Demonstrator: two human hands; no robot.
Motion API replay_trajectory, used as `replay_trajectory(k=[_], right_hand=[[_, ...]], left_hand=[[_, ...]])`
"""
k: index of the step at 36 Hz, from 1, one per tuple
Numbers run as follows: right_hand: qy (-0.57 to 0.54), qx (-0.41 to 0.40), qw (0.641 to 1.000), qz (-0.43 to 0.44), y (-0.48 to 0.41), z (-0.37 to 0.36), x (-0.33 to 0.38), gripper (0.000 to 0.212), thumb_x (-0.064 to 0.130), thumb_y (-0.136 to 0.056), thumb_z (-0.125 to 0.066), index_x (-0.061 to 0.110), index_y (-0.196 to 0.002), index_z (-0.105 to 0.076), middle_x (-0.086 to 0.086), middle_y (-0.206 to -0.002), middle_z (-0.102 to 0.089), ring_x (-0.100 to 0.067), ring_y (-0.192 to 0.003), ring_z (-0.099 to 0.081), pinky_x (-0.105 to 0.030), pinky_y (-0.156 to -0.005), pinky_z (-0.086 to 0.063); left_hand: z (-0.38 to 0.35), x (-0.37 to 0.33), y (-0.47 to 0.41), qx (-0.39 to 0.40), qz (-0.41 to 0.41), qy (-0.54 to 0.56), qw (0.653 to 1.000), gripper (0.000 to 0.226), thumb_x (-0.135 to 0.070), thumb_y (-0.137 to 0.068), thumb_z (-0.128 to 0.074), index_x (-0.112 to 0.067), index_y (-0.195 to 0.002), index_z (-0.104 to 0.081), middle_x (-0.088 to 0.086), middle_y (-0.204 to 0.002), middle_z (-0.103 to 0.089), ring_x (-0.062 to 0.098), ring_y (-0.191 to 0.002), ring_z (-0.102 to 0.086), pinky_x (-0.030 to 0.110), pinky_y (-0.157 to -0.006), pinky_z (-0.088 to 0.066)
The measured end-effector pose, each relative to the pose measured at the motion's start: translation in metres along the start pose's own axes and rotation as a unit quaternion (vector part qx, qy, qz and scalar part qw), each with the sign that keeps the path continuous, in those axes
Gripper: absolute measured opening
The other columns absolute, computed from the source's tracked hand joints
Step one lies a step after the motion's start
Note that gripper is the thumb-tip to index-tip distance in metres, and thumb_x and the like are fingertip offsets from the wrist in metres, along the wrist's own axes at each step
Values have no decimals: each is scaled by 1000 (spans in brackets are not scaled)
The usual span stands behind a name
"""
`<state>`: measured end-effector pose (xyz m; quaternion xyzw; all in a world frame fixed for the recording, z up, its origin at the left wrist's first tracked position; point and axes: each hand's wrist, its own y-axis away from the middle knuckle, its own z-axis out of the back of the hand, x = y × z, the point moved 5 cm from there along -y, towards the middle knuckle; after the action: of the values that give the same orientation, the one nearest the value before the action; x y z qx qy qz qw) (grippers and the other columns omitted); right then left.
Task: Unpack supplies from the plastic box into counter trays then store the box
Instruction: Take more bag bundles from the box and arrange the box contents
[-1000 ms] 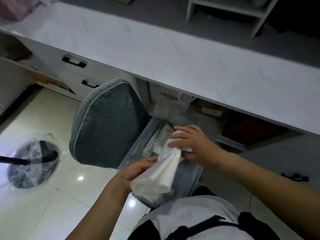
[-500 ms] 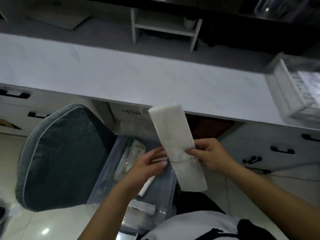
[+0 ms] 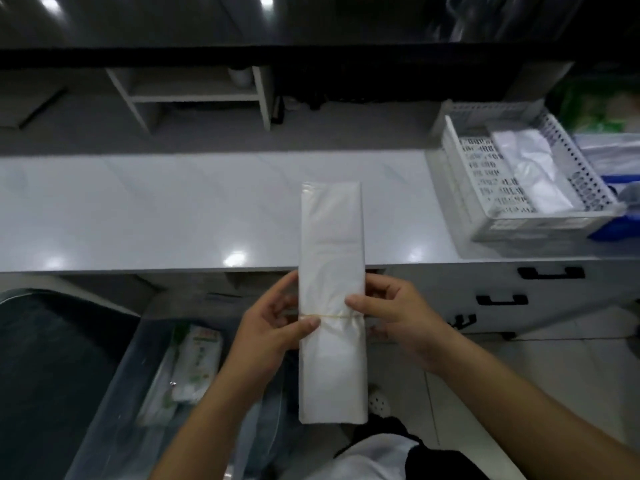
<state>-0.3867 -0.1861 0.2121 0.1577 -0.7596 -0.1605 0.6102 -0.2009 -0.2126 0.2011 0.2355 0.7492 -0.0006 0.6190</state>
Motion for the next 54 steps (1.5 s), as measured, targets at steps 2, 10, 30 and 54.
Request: replay_trajectory(k=[2,10,30,54], right_hand=[[-21,25,999,0,2,34,7,38,9,-82,-73,19,-118,-68,-4,-109,-75,-21,-97,-72,-28,-66,-57],[-43,0,998,37,30,160,33,52,-9,-79,-70,16,-124,-63,-5,-103,-73,-11,-82,-71,-21,-58,-53],[-145,-204,961,121,44,307,70,53,7,-76,-71,30,-123,-63,-9,-108,-75,-30,-92,-73,-37,-61,-59],[-17,-264,963,-42,-104,408,165,33,-1,-85,-65,21,-111,-65,-1,-86,-76,-18,-67,-71,-30,-53,-54]], left_hand=[[-31,5,-16,-8,14,11,1000,64,0,-75,-77,-31,-129,-62,7,-120,-72,28,-106,-70,38,-73,-61],[-152,17,-67,23,83,-6,996,63,-13,-64,-89,-22,-123,-68,17,-110,-72,32,-96,-72,38,-67,-60],[-319,-13,-182,229,78,-153,958,35,-12,-86,-73,-27,-118,-72,9,-105,-75,21,-97,-73,31,-67,-59],[-298,8,-365,111,98,-64,987,61,-9,-83,-63,-57,-121,-58,-19,-116,-70,8,-97,-72,37,-66,-61]])
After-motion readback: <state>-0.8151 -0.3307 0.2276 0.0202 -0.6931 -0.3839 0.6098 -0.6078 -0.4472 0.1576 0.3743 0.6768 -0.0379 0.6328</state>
